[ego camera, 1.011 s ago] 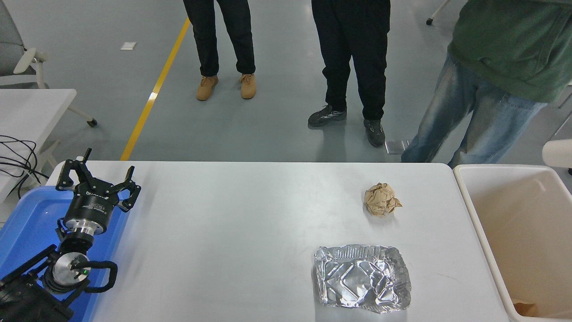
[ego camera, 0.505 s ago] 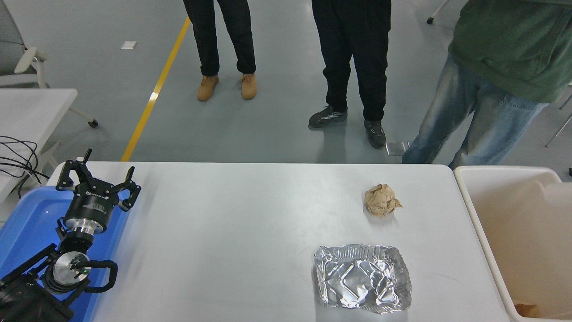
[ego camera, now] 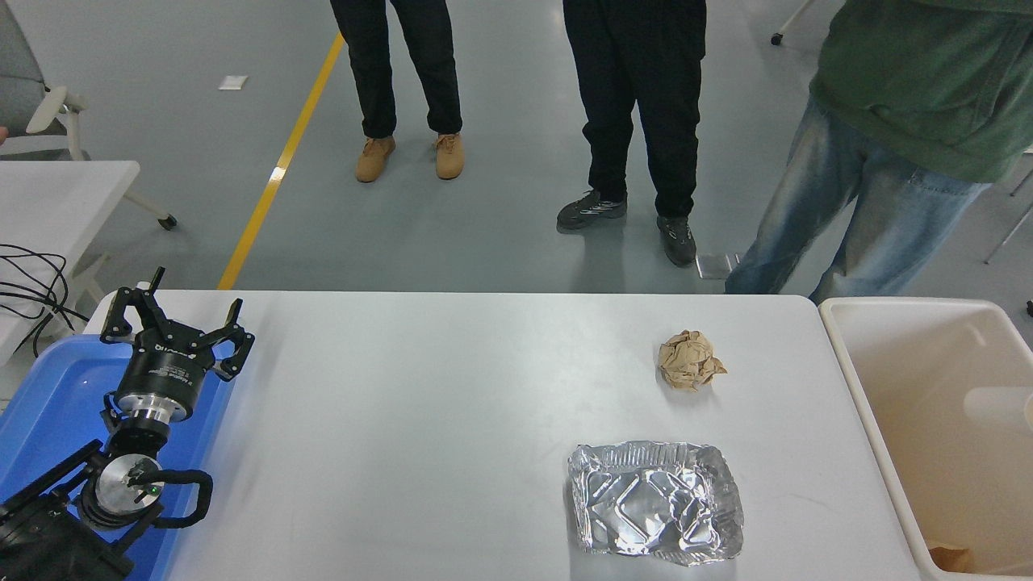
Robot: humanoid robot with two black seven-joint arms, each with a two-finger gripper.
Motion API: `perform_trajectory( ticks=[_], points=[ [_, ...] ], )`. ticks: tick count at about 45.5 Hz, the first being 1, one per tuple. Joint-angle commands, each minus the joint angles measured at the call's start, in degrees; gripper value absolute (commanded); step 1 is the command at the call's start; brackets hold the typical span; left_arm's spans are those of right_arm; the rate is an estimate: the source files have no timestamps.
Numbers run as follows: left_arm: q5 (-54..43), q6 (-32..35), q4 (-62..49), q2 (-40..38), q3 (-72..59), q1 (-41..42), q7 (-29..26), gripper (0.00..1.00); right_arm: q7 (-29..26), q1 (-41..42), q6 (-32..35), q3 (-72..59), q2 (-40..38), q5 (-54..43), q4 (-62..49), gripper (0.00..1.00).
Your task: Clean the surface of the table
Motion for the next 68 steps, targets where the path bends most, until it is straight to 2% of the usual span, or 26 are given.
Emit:
perform_trajectory(
  ticks=[1,20,27,50,68],
  points=[
    [0.0,0.0,0.1,0.0,0.0,0.0,0.0,0.99,-0.3,-1.1,-0.5,-0.1,9.0,0.1,-9.2,0.00],
    [0.0,0.0,0.0,0.0,0.0,0.0,0.0,0.99,-2.6,-0.7,-2.5,0.2,16.6,0.2,-16.4,0.00],
    [0.0,0.0,0.0,0.0,0.0,0.0,0.0,0.99,-4.1,-0.6,-6.1,0.2,17.2,0.2,-16.5,0.00],
    [0.0,0.0,0.1,0.0,0.0,0.0,0.0,0.99,-6.6,1.5,-11.8,0.2,19.6,0.2,-16.5,0.00],
    [0.0,0.0,0.1,0.0,0.0,0.0,0.0,0.99,-6.5,1.5,-12.5,-0.2,19.6,0.1,-16.5,0.00]
  ],
)
